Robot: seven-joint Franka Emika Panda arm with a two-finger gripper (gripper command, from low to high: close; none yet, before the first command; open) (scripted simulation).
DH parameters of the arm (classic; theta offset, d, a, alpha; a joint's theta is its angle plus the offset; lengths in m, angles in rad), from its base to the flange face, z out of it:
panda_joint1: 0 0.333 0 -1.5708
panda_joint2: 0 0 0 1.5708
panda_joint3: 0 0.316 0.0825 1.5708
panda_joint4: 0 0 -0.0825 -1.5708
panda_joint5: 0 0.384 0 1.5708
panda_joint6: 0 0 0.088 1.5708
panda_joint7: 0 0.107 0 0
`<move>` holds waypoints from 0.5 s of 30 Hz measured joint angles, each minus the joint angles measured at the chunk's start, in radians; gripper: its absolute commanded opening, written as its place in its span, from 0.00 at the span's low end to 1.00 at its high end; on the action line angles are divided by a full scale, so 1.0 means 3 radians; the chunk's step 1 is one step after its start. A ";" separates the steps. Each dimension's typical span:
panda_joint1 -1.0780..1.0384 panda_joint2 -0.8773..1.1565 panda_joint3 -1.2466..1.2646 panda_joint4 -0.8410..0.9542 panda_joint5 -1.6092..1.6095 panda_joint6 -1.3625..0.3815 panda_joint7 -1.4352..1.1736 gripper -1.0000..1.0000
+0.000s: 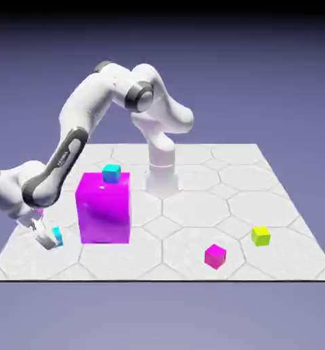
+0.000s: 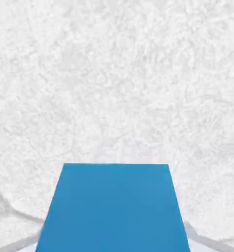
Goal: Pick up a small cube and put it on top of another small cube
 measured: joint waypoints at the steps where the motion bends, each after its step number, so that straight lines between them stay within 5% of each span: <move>1: 0.0005 -0.0121 0.0005 -0.0050 -0.0050 -0.0023 -0.0028 0.00; 15: 0.0359 -0.1812 0.0216 -0.0962 -0.0986 -0.0575 -0.0080 0.00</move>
